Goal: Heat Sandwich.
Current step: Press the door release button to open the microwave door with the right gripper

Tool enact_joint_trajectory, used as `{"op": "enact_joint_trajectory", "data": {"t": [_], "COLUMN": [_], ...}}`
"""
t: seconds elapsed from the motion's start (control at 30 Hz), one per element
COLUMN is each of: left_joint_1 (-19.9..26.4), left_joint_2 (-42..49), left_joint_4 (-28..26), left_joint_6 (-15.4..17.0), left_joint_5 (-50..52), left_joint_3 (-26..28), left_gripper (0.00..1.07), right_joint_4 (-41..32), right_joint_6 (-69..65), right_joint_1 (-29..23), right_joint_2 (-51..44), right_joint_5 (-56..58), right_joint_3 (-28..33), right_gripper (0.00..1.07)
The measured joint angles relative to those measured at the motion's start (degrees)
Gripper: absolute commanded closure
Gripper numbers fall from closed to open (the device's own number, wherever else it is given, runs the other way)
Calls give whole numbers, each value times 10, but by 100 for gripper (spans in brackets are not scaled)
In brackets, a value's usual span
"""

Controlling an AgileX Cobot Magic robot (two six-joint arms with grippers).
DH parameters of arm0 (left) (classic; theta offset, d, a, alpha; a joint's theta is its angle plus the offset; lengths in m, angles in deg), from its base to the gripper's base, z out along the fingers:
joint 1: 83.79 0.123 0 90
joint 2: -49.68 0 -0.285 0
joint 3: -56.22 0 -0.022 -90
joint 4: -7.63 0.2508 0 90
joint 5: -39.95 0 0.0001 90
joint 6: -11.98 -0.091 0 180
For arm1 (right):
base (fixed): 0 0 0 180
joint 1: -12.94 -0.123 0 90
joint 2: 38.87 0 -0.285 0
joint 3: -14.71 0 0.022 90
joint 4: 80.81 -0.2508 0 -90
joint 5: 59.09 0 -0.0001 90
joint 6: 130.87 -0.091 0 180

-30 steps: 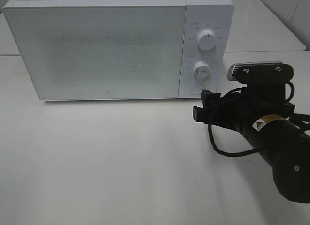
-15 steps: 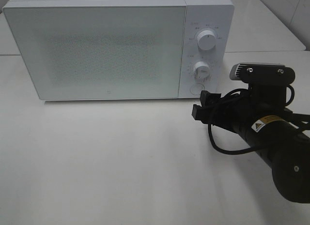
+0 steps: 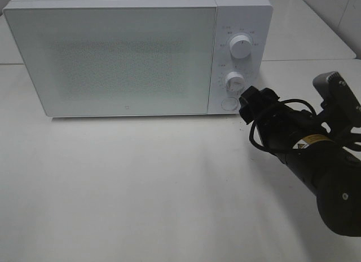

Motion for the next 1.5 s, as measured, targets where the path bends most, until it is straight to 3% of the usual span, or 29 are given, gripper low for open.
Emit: {"op": "enact_joint_trajectory", "data": {"t": [0.27, 0.43, 0.57, 0.63, 0.67, 0.7, 0.73, 0.87, 1.5], "left_joint_1": [0, 0, 0, 0, 0, 0, 0, 0, 0], "left_joint_2": [0, 0, 0, 0, 0, 0, 0, 0, 0], "left_joint_4": [0, 0, 0, 0, 0, 0, 0, 0, 0], "left_joint_6": [0, 0, 0, 0, 0, 0, 0, 0, 0], "left_joint_5": [0, 0, 0, 0, 0, 0, 0, 0, 0], "left_joint_3": [0, 0, 0, 0, 0, 0, 0, 0, 0], "left_gripper": [5, 5, 5, 5, 5, 5, 5, 5, 5], "right_joint_4": [-1, -6, -11, -11, -11, -13, -13, -13, -23], "right_joint_6": [-195, -285, -324, -328, -329, -331, -331, -334, -345], "right_joint_1": [0, 0, 0, 0, 0, 0, 0, 0, 5], "right_joint_2": [0, 0, 0, 0, 0, 0, 0, 0, 0], "right_joint_5": [0, 0, 0, 0, 0, 1, 1, 12, 50], "right_joint_3": [0, 0, 0, 0, 0, 0, 0, 0, -2], "right_gripper": [33, 42, 61, 65, 71, 85, 85, 107, 107]}}
